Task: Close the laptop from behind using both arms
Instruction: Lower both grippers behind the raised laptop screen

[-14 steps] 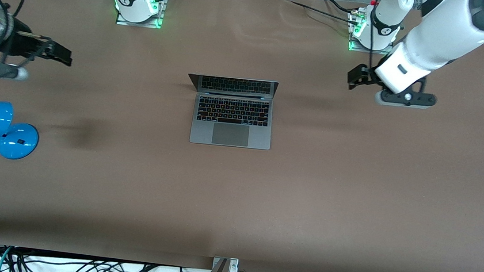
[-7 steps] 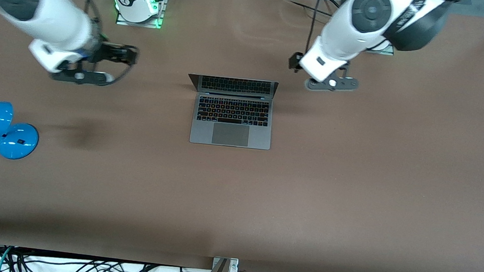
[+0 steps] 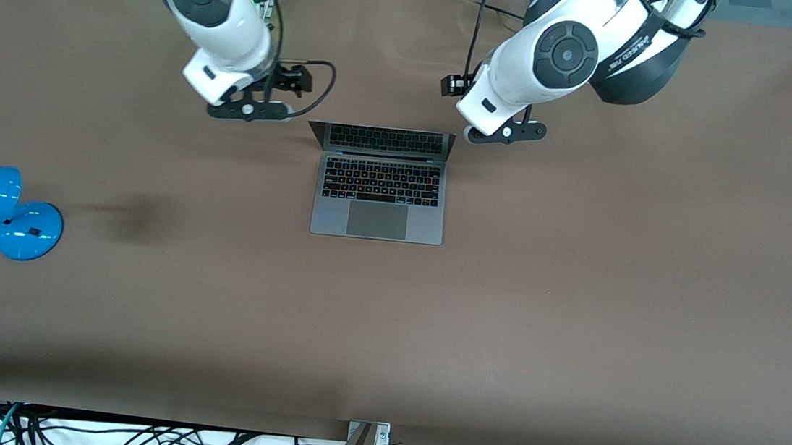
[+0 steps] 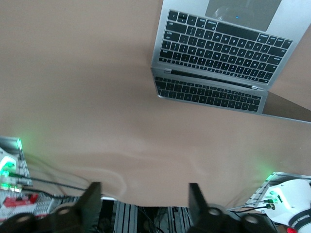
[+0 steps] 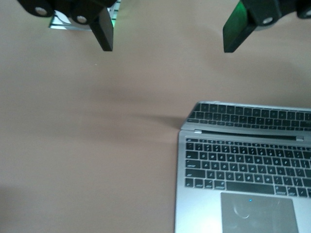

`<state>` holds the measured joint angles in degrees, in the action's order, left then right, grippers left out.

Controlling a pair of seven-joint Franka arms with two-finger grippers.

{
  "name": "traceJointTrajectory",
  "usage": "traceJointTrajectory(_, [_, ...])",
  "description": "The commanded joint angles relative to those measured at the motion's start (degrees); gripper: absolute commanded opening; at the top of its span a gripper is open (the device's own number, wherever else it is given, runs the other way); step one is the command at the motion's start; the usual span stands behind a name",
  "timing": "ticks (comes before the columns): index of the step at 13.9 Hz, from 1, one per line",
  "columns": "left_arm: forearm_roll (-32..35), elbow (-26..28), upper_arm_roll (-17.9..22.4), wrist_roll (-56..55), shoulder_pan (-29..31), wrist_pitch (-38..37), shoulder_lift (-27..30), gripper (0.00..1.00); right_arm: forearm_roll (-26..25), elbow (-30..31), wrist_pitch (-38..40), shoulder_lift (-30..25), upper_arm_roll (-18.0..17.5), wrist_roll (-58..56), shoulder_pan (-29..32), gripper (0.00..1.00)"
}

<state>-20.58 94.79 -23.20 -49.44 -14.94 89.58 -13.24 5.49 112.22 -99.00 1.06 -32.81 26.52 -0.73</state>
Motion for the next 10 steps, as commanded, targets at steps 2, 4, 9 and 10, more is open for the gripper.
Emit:
traceJointTrajectory(2, [-0.6, -4.8, -0.3, -5.3, -2.5, -2.1, -6.6, 0.00, 2.3, 5.4, -5.3, -1.1, -3.8, 0.3, 1.0, 0.74])
traceJointTrajectory(4, [-0.9, -6.4, -0.3, -5.3, -2.6, -2.2, -9.8, 0.00, 4.7, 5.3, -5.1, 0.6, -5.7, 0.5, 0.9, 0.27])
traceJointTrajectory(9, [0.1, -6.4, -0.2, -2.7, -3.8, -1.7, -13.7, 0.00, 5.1, 4.3, -5.8, 4.3, -5.7, 0.4, 0.1, 0.00])
traceJointTrajectory(10, [1.4, -6.3, -0.2, -1.8, -3.8, -1.6, -14.0, 0.00, 5.0, 4.1, -6.3, 5.0, -5.7, 0.4, 0.1, 0.00])
